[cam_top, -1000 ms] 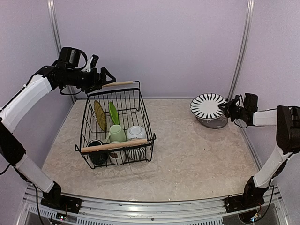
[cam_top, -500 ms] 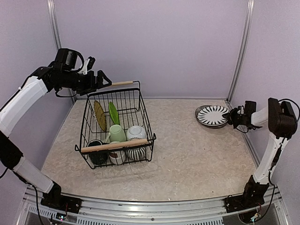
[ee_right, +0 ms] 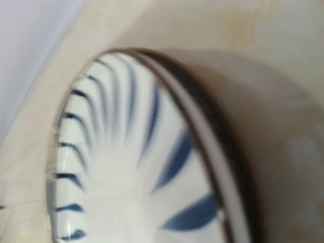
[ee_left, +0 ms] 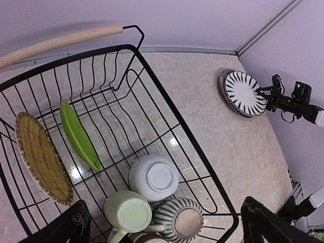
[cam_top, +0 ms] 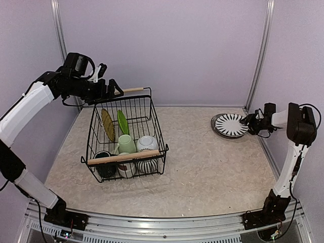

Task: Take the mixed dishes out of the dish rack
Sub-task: Place the plate in the corner of the board, then move the plate to the corner of the board.

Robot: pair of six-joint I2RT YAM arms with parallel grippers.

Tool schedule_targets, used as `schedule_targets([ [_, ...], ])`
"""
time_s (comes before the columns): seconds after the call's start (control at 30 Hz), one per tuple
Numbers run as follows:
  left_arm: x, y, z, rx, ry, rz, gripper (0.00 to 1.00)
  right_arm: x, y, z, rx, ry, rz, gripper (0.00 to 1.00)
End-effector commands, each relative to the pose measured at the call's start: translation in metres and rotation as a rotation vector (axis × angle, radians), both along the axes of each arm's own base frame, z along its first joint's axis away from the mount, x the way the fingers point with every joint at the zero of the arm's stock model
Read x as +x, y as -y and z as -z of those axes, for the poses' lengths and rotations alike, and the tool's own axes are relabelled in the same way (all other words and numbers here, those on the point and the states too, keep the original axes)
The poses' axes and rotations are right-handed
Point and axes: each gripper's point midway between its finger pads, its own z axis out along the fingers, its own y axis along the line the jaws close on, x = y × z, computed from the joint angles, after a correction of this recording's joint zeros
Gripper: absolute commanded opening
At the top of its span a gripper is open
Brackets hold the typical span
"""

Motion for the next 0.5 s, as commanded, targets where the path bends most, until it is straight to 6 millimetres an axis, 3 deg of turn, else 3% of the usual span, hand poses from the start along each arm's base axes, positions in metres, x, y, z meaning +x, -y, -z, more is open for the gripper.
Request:
schedule_targets([
  [0.0, 0.003, 0.005, 0.005, 0.035, -0.007, 0.015, 0.99, -0.02, 0.019, 0.014, -0.204, -0.109, -0.047, 0.65],
  [0.13, 0.006, 0.006, 0.011, 0.051, -0.016, 0.012, 0.99, -0.032, 0.027, 0.014, -0.293, -0.144, -0.052, 0.73],
  [0.27, 0.01, 0.007, 0.015, 0.06, -0.019, 0.006, 0.99, -0.039, 0.026, 0.02, -0.301, -0.16, -0.056, 0.75],
  [0.4, 0.012, 0.008, 0.014, 0.059, -0.012, 0.002, 0.99, -0.04, 0.021, 0.026, -0.311, -0.179, -0.064, 0.7],
  [0.47, 0.012, 0.005, 0.013, 0.064, -0.002, -0.01, 0.99, -0.038, 0.019, 0.025, -0.32, -0.175, -0.066, 0.58],
])
